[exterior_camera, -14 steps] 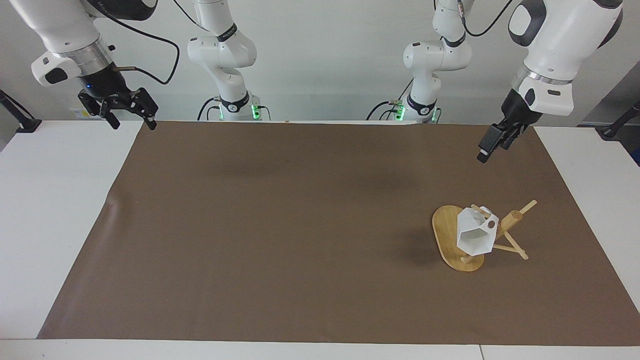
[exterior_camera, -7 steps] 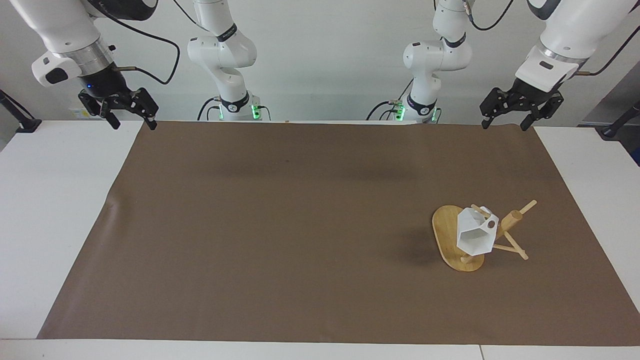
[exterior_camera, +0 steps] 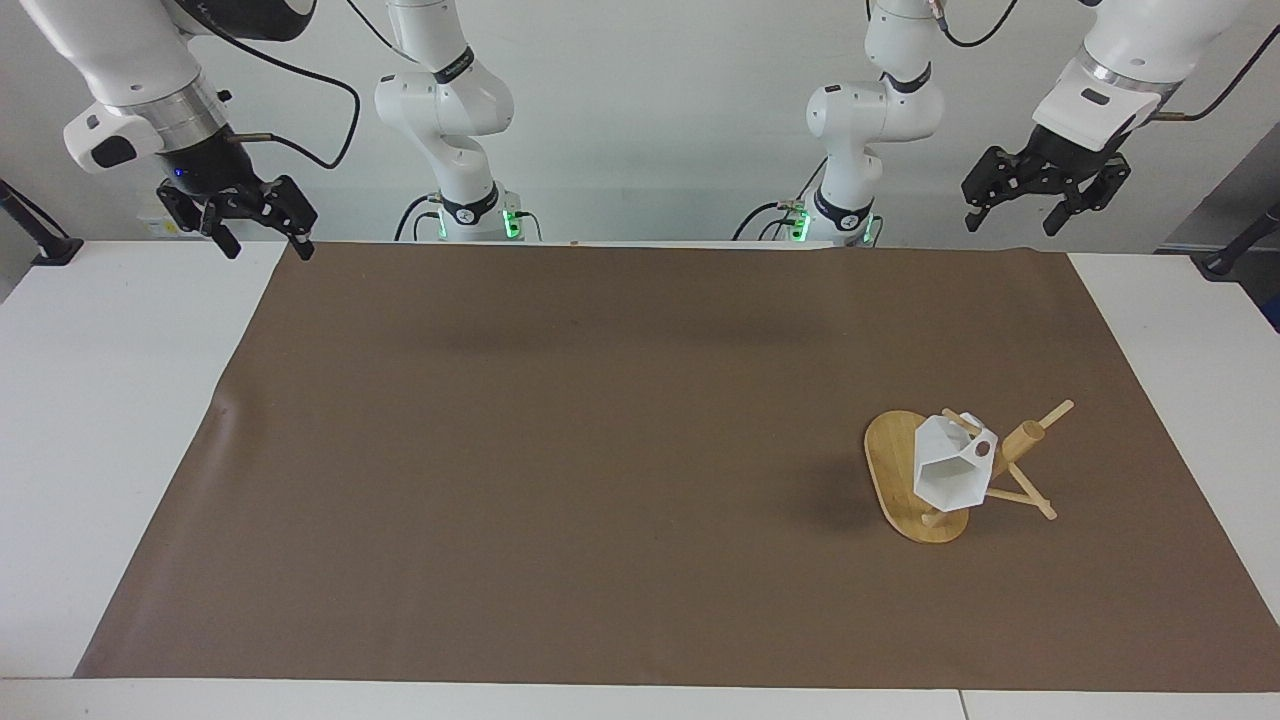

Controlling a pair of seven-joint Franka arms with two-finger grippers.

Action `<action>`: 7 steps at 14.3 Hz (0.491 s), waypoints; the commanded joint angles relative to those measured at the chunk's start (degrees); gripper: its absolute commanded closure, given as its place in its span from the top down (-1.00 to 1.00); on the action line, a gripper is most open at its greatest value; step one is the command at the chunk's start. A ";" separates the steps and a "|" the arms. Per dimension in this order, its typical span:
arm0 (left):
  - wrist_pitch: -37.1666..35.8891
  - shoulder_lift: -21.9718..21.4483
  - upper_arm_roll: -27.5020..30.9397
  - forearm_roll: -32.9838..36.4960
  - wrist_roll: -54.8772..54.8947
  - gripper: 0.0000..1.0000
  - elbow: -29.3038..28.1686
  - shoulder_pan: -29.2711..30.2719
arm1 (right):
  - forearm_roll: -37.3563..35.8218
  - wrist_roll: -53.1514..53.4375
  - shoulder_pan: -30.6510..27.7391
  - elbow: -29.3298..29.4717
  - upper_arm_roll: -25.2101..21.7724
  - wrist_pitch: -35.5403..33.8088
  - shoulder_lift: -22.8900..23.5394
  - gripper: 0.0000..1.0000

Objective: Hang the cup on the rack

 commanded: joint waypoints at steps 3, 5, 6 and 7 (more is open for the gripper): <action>-1.05 -0.45 0.57 0.76 1.65 1.00 -0.15 -0.05 | -1.06 -0.82 -0.08 -1.63 0.27 0.83 -1.48 1.00; -1.31 -0.71 3.53 0.67 1.82 1.00 -0.15 -0.74 | -1.15 -0.83 -0.08 -1.71 0.19 1.27 -1.39 1.00; -1.40 -0.71 5.64 0.67 1.82 1.00 -0.15 -2.84 | -1.32 -0.83 -0.08 -1.71 0.10 1.27 -1.39 1.00; -1.40 -0.71 6.19 0.67 1.82 1.00 -0.15 -3.30 | -2.54 -0.91 -0.08 -1.71 0.10 1.27 -1.48 1.00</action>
